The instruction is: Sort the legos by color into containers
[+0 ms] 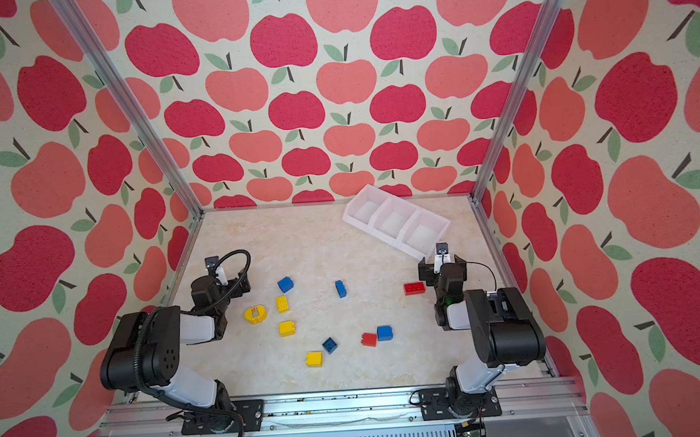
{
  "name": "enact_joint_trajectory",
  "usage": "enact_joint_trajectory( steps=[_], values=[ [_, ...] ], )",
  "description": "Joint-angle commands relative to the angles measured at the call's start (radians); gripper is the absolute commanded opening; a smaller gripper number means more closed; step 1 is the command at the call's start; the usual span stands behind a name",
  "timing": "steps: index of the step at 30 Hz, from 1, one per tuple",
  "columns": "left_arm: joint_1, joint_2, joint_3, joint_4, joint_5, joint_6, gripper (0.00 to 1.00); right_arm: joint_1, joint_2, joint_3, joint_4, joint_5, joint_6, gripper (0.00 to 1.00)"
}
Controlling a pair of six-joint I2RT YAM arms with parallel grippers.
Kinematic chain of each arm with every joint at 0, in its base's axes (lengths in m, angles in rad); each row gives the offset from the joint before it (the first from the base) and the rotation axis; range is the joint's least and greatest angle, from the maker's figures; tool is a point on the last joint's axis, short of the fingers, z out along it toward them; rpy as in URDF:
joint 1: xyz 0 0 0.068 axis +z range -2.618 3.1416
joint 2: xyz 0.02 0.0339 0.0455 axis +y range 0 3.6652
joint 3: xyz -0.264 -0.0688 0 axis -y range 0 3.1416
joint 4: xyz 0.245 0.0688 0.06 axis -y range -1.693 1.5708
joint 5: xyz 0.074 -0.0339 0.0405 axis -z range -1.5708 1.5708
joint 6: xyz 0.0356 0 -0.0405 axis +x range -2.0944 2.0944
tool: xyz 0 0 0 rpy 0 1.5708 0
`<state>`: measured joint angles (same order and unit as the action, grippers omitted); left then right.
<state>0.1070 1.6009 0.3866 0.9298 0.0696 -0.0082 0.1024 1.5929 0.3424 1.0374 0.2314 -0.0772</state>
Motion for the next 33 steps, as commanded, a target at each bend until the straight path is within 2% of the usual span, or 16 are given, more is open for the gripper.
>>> enact_joint_trajectory(
  steps=[1, 31, 33],
  values=[
    [0.000, 0.003, 0.005, -0.001, 0.021, 0.017, 0.99, -0.004, 0.002, 0.013, -0.014, 0.016, 0.021, 0.99],
    [0.000, 0.004, 0.006, 0.000, 0.021, 0.016, 0.99, -0.002, 0.000, 0.014, -0.014, 0.016, 0.021, 0.99],
    [0.000, 0.002, 0.006, -0.002, 0.017, 0.016, 0.99, 0.010, -0.016, 0.017, -0.037, 0.047, 0.012, 0.99]
  ],
)
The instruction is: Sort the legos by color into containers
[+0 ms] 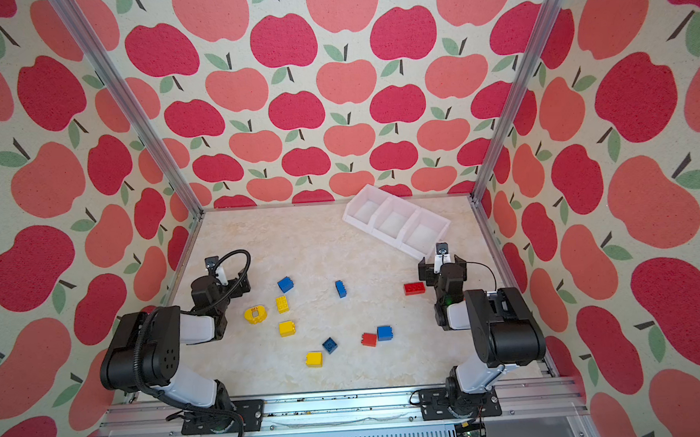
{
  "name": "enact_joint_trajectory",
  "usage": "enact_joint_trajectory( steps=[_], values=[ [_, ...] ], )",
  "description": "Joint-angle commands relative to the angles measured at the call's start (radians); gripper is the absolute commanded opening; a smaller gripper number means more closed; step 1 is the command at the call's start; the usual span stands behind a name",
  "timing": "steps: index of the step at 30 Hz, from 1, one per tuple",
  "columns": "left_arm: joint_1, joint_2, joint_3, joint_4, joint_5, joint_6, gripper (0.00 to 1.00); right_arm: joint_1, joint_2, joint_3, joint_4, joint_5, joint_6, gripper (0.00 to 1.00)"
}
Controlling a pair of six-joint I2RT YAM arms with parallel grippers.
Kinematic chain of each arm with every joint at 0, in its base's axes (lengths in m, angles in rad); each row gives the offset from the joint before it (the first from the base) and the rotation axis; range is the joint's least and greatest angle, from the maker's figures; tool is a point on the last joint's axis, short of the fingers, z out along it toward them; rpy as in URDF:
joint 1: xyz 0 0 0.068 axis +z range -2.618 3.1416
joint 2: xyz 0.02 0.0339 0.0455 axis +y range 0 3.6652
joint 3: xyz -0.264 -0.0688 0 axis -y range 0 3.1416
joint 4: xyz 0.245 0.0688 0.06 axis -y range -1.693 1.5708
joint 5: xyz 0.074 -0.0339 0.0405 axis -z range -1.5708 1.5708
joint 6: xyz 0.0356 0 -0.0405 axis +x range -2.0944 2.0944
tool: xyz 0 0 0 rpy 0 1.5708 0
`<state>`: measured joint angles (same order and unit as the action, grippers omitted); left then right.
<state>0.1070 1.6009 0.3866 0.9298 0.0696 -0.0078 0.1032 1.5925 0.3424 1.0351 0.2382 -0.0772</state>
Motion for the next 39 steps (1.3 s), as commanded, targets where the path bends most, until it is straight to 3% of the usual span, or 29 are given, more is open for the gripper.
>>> enact_joint_trajectory(
  steps=[1, 3, 6, 10, 19, 27, 39],
  values=[
    [-0.004, -0.010, 0.008, -0.015, 0.011, 0.017, 0.99, 0.015, -0.040, 0.021, -0.055, 0.044, 0.005, 0.99],
    [-0.017, -0.054, 0.020, -0.074, -0.021, 0.022, 0.99, 0.039, -0.092, 0.042, -0.129, 0.102, -0.011, 0.99],
    [-0.020, -0.126, 0.077, -0.226, -0.051, 0.014, 0.99, 0.082, -0.176, 0.147, -0.406, 0.170, -0.017, 0.99],
    [-0.025, -0.171, 0.149, -0.391, -0.068, 0.007, 0.99, 0.128, -0.207, 0.284, -0.660, 0.242, 0.053, 0.99],
    [-0.058, -0.285, 0.275, -0.638, -0.017, -0.110, 0.99, 0.147, -0.027, 0.738, -1.155, 0.136, 0.221, 0.99],
    [-0.086, -0.295, 0.321, -0.707, 0.070, -0.219, 0.99, 0.129, 0.225, 1.055, -1.348, 0.041, 0.343, 0.98],
    [-0.098, -0.260, 0.334, -0.710, 0.120, -0.253, 0.99, 0.102, 0.479, 1.297, -1.434, -0.040, 0.439, 0.78]
  ],
)
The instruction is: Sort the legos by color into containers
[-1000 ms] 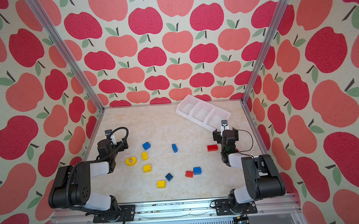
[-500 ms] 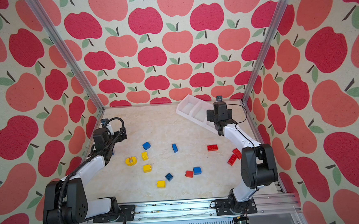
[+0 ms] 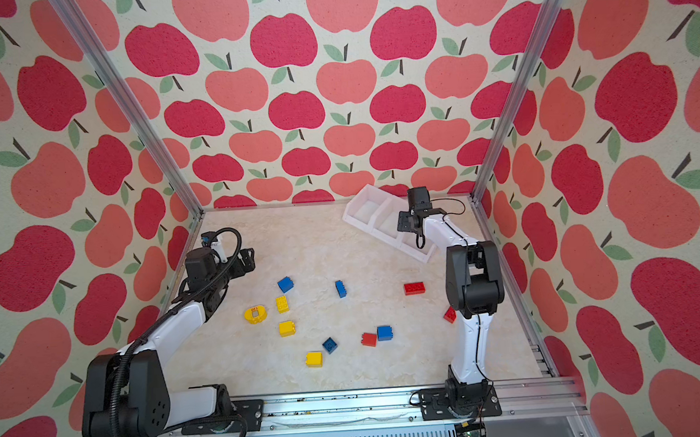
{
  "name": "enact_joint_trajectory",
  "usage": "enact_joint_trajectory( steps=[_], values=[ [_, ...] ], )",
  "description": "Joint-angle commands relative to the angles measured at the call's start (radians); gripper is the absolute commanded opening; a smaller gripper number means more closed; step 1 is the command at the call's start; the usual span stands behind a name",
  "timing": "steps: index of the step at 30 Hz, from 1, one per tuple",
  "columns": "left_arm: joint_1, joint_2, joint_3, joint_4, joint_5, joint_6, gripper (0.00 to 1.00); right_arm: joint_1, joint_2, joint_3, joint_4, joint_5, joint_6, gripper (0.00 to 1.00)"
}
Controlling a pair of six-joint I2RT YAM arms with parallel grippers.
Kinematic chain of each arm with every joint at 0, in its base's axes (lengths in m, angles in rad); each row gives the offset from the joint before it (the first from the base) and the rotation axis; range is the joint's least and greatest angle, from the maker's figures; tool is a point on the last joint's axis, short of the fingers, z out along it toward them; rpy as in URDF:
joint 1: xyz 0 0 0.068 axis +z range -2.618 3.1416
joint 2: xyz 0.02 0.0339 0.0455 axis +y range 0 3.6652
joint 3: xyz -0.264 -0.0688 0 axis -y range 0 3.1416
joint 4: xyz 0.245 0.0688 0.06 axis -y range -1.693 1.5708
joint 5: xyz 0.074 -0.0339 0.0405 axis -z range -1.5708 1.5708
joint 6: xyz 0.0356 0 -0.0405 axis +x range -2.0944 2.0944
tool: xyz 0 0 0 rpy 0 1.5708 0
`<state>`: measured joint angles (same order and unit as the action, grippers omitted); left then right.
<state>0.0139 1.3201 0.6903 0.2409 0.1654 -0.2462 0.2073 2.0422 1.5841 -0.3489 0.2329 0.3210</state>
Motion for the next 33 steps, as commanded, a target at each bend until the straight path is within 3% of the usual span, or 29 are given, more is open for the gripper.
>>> enact_joint_trajectory(
  steps=[1, 12, 21, 33],
  values=[
    [-0.004, 0.025, 0.032, -0.021, 0.026, -0.016, 0.99, -0.002, 0.042, 0.067, -0.053, -0.040, 0.045, 0.76],
    [-0.006, 0.044, 0.043, -0.037, 0.022, -0.016, 1.00, -0.002, 0.108, 0.100, -0.022, -0.077, 0.069, 0.55],
    [-0.008, 0.030, 0.044, -0.050, 0.018, -0.008, 1.00, 0.013, 0.131, 0.112, 0.000, -0.101, 0.062, 0.28],
    [-0.010, 0.011, 0.037, -0.067, 0.012, -0.010, 1.00, 0.083, 0.141, 0.129, 0.000, -0.118, 0.046, 0.15]
  ],
)
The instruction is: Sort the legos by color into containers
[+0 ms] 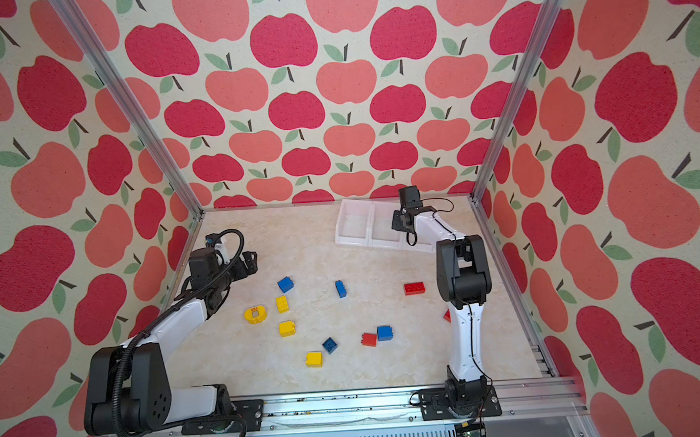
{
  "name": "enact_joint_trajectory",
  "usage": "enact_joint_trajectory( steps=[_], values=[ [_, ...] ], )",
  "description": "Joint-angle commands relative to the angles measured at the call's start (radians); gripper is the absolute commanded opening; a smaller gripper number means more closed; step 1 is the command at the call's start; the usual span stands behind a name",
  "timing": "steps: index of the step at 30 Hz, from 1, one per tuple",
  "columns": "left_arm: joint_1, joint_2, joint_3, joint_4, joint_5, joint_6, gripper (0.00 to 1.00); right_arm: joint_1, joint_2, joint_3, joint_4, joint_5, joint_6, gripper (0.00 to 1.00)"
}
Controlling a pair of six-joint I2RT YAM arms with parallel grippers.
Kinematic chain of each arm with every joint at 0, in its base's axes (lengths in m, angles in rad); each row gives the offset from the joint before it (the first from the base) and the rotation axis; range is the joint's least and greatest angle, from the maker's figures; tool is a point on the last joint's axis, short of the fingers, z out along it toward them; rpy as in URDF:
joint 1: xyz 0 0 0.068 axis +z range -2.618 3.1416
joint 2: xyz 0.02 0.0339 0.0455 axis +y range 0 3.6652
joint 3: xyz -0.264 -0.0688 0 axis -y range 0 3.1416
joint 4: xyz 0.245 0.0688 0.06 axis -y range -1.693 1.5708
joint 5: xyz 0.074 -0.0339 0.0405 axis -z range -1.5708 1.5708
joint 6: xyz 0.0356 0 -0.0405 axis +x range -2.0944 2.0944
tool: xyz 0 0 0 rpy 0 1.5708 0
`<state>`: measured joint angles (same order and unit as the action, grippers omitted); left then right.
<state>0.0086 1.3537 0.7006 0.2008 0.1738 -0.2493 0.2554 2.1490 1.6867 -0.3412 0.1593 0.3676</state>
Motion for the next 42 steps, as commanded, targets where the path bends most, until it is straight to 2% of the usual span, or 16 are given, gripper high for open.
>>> enact_joint_trajectory(
  steps=[1, 16, 25, 31, 42],
  values=[
    [-0.005, -0.025, 0.025, -0.027, 0.003, -0.007, 1.00, 0.045, 0.037, 0.029, -0.007, -0.047, -0.001, 0.14],
    [-0.006, -0.045, 0.013, -0.047, -0.006, -0.002, 1.00, 0.233, 0.085, 0.083, -0.034, 0.007, 0.076, 0.14],
    [-0.005, -0.046, 0.005, -0.046, -0.009, -0.001, 1.00, 0.317, 0.095, 0.110, -0.085, 0.088, 0.126, 0.15],
    [-0.004, -0.050, 0.005, -0.050, -0.009, 0.000, 1.00, 0.358, 0.104, 0.139, -0.120, 0.129, 0.137, 0.15],
    [-0.002, -0.050, 0.008, -0.058, -0.007, 0.002, 1.00, 0.372, 0.090, 0.133, -0.137, 0.125, 0.182, 0.16]
  ],
)
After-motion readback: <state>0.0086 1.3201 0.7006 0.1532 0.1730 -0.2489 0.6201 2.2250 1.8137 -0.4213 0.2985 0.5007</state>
